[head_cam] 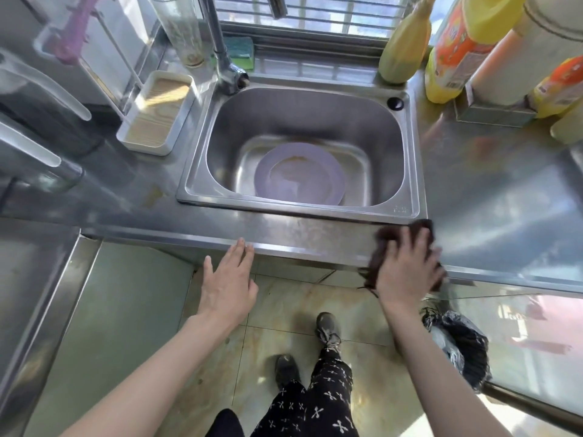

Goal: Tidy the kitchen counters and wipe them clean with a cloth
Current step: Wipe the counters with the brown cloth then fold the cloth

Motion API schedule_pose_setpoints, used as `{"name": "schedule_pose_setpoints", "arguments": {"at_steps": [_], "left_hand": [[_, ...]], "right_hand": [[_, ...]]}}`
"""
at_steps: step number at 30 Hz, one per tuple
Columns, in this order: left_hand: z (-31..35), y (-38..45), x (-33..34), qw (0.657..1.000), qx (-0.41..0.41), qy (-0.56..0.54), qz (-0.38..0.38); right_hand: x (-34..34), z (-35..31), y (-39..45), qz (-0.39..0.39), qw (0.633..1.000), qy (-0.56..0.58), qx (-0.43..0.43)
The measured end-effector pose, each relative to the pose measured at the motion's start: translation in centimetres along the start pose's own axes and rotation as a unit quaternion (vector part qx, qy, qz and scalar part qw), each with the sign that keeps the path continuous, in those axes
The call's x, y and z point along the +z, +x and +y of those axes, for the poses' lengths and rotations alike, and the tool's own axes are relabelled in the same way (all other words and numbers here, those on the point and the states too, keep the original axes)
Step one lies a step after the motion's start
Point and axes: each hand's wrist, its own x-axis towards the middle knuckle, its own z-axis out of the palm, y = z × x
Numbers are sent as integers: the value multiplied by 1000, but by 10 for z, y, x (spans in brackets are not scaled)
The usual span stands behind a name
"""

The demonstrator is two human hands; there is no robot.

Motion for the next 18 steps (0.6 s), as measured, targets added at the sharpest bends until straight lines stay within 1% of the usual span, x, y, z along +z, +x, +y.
{"name": "schedule_pose_setpoints", "arguments": {"at_steps": [1,2,3,4,5,6,7,8,10,11,12,14,15,16,17,18], "left_hand": [[-1,0,0,1000,1,-7,0],[-2,0,1,1000,4,-21,1],[-4,1,2,999,7,-45,3],[-7,1,3,996,7,-86,4],[-10,1,2,991,3,-137,4],[-14,1,1,983,0,-186,13],[-19,0,0,977,-1,-212,29],[-24,-1,-2,975,-4,-218,49],[-37,-2,-6,975,-28,-211,70],[-43,-2,-10,974,-46,-209,70],[-49,-1,-14,973,-64,-209,70],[-60,1,-22,969,-97,-215,79],[-66,3,-24,965,-113,-221,86],[-71,4,-26,960,-129,-231,96],[-77,5,-28,953,-147,-244,104],[-81,5,-28,947,-162,-256,111]], "right_hand": [[-2,-3,10,6,998,28,60],[0,-14,16,18,996,41,73],[6,-31,18,22,999,39,30],[16,-52,13,16,998,30,-57],[28,-77,4,0,986,11,-165],[39,-100,-10,-20,964,-14,-265],[47,-116,-23,-37,939,-34,-340],[50,-125,-30,-50,917,-46,-394],[46,-120,-22,-80,884,-79,-453],[42,-107,-12,-86,883,-100,-451],[36,-92,-2,-87,897,-115,-419],[26,-72,15,-71,946,-125,-290],[23,-70,17,-70,964,-117,-230],[24,-75,14,-66,973,-107,-196],[27,-87,6,-62,975,-95,-189],[33,-101,-6,-59,973,-85,-207]]}}
